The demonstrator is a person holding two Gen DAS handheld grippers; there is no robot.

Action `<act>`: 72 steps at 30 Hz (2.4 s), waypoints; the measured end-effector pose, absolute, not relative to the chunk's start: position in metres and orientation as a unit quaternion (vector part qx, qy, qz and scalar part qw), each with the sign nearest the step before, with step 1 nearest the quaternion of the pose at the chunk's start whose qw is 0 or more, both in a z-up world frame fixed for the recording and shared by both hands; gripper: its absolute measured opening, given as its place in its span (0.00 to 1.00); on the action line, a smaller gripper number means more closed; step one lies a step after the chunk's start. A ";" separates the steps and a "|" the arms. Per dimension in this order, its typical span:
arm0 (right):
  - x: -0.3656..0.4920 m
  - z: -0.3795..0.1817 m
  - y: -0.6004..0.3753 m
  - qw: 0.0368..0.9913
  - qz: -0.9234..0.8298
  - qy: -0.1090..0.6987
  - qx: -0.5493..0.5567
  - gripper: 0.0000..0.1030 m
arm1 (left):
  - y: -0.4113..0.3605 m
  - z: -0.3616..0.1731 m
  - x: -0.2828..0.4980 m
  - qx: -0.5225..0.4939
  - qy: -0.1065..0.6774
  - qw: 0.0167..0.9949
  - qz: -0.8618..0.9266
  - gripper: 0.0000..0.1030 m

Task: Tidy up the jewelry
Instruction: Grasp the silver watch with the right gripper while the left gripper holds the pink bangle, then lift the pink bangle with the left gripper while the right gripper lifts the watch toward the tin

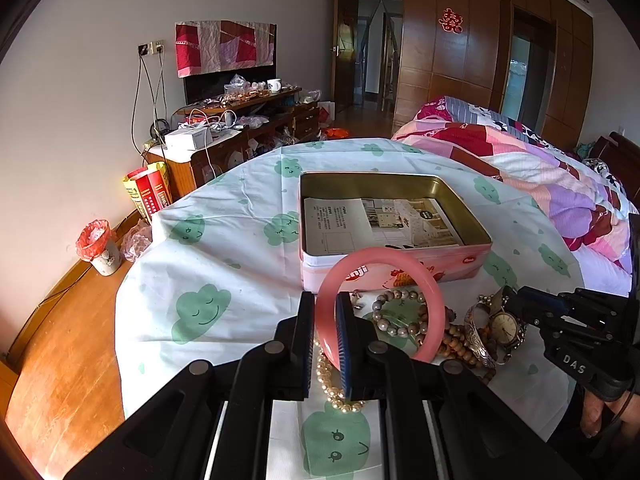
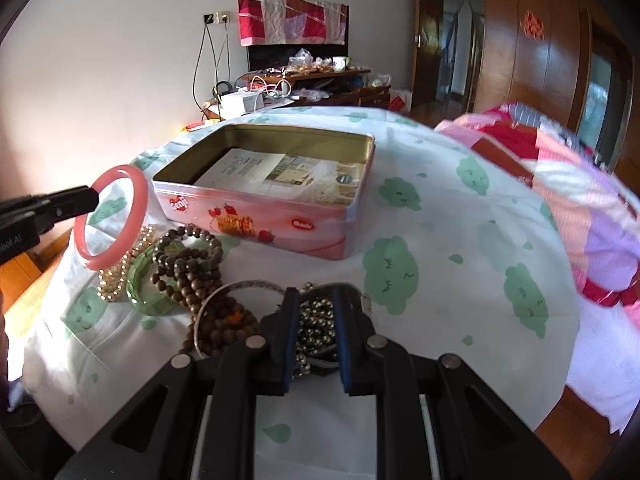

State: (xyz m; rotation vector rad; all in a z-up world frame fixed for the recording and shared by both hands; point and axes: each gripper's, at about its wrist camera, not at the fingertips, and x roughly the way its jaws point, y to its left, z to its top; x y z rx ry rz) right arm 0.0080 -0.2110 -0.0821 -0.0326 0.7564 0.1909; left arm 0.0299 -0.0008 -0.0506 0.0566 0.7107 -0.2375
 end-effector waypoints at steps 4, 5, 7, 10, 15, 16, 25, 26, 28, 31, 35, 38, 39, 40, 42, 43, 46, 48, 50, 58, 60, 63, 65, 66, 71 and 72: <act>0.005 -0.077 -0.210 0.924 0.105 0.367 -0.005 0.21 | 0.000 -0.051 0.030 0.029 0.349 0.929 -0.118 0.09; 0.004 -0.076 -0.207 0.923 0.114 0.367 -0.004 0.24 | 0.000 -0.052 0.031 0.030 0.350 0.929 -0.117 0.09; 0.002 -0.076 -0.200 0.923 0.116 0.366 -0.016 0.25 | 0.000 -0.052 0.031 0.030 0.350 0.929 -0.117 0.09; -0.001 -0.079 -0.188 0.920 0.122 0.369 -0.045 0.24 | 0.001 -0.052 0.031 0.029 0.351 0.929 -0.117 0.09; 0.001 -0.093 -0.180 0.913 0.107 0.387 -0.077 0.20 | 0.001 -0.053 0.031 0.029 0.352 0.928 -0.117 0.09; 0.002 -0.095 -0.180 0.910 0.102 0.393 -0.086 0.20 | 0.001 -0.053 0.031 0.029 0.353 0.928 -0.117 0.09; -0.009 -0.069 -0.187 0.929 0.112 0.346 -0.060 0.13 | 0.001 -0.053 0.031 0.028 0.352 0.928 -0.117 0.09; -0.009 -0.065 -0.188 0.932 0.114 0.341 -0.054 0.13 | 0.000 -0.053 0.031 0.029 0.352 0.928 -0.117 0.09; -0.011 -0.055 -0.194 0.937 0.114 0.329 -0.037 0.13 | 0.000 -0.053 0.031 0.028 0.352 0.928 -0.117 0.09; -0.015 -0.041 -0.200 0.945 0.111 0.308 -0.027 0.13 | -0.001 -0.052 0.030 0.029 0.350 0.929 -0.117 0.09; -0.016 -0.027 -0.206 0.950 0.110 0.290 -0.021 0.10 | -0.002 -0.051 0.030 0.030 0.348 0.929 -0.118 0.09; -0.015 -0.020 -0.210 0.953 0.113 0.281 -0.015 0.10 | -0.002 -0.050 0.030 0.029 0.347 0.930 -0.118 0.09; -0.015 -0.019 -0.211 0.953 0.116 0.279 -0.013 0.10 | -0.002 -0.050 0.030 0.029 0.347 0.930 -0.118 0.09; -0.015 -0.019 -0.210 0.954 0.117 0.277 -0.015 0.10 | -0.002 -0.050 0.030 0.029 0.347 0.930 -0.118 0.09; -0.015 -0.019 -0.211 0.954 0.118 0.275 -0.018 0.10 | -0.002 -0.050 0.029 0.029 0.347 0.930 -0.119 0.09; -0.015 -0.019 -0.211 0.954 0.118 0.274 -0.017 0.10 | -0.002 -0.049 0.030 0.030 0.346 0.930 -0.119 0.09; -0.015 -0.018 -0.213 0.955 0.118 0.273 -0.018 0.10 | -0.003 -0.046 0.031 0.031 0.344 0.931 -0.120 0.09; -0.014 -0.018 -0.214 0.954 0.119 0.273 -0.021 0.10 | -0.004 -0.043 0.032 0.032 0.343 0.931 -0.121 0.09; -0.013 -0.017 -0.215 0.955 0.118 0.270 -0.020 0.10 | -0.004 -0.040 0.033 0.031 0.343 0.931 -0.124 0.09; -0.021 0.013 -0.223 0.966 0.126 0.228 -0.008 0.10 | -0.006 -0.035 0.035 0.035 0.336 0.933 -0.124 0.09; -0.024 0.019 -0.224 0.969 0.127 0.212 -0.007 0.10 | -0.008 -0.037 0.036 0.035 0.340 0.931 -0.125 0.09; -0.008 0.001 -0.218 0.960 0.107 0.255 -0.037 0.09 | -0.010 -0.039 0.035 0.040 0.341 0.930 -0.129 0.09; -0.006 -0.003 -0.228 0.958 0.130 0.254 0.000 0.09 | -0.010 -0.039 0.035 0.040 0.341 0.930 -0.130 0.09; -0.009 -0.003 -0.228 0.961 0.127 0.247 -0.003 0.09 | -0.010 -0.040 0.035 0.040 0.341 0.930 -0.130 0.09; -0.024 0.011 -0.231 0.971 0.129 0.200 0.001 0.10 | -0.011 -0.040 0.033 0.040 0.342 0.930 -0.130 0.09; -0.014 0.000 -0.229 0.964 0.120 0.237 -0.012 0.09 | -0.011 -0.040 0.032 0.041 0.342 0.930 -0.132 0.09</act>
